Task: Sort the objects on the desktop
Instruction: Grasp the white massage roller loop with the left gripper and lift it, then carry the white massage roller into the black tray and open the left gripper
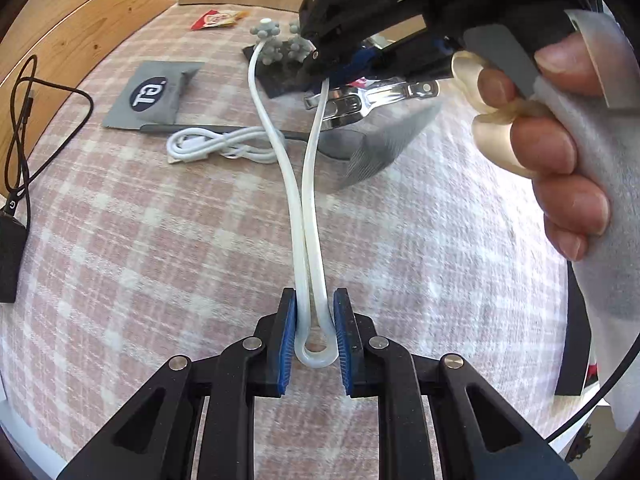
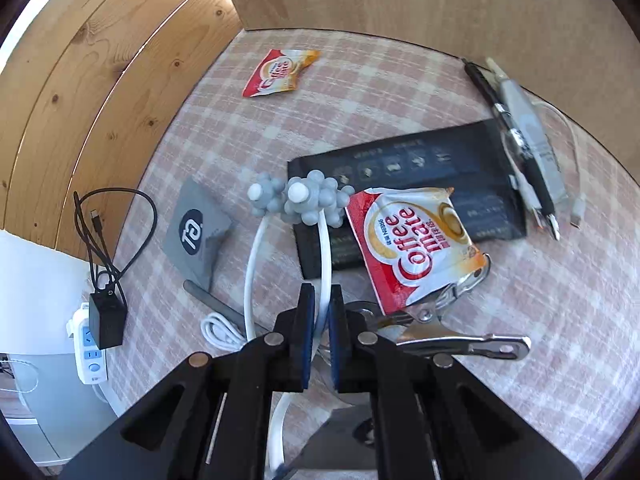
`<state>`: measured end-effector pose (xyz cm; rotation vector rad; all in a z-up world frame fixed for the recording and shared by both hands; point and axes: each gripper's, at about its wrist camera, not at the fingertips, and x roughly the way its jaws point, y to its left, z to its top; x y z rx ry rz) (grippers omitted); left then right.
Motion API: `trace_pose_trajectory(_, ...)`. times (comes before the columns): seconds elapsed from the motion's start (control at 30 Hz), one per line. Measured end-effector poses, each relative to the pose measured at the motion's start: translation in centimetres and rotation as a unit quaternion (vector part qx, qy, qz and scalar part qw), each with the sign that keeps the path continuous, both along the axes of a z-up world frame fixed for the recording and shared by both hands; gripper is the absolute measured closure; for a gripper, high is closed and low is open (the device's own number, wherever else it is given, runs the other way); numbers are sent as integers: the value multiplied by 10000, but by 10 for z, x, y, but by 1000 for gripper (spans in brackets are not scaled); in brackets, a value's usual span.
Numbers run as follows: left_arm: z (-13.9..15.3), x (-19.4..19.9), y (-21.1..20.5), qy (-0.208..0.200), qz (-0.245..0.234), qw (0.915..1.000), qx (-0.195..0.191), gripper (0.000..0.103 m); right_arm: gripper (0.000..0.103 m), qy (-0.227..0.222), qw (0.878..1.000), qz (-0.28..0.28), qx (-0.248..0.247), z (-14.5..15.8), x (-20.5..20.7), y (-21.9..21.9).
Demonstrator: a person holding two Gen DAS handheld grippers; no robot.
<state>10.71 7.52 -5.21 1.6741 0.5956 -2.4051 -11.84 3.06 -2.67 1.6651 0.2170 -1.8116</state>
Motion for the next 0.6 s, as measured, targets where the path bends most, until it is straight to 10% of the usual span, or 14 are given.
trace_pose_trajectory(0.43, 20, 7, 116, 187, -954, 9952, 140, 86, 96, 257, 9968, -755, -16, 26, -1, 134)
trace_pose_trajectory(0.6, 45, -56, 138, 345, -1420, 9892, 121, 86, 96, 433, 9924, -1141, -150, 51, -6, 195)
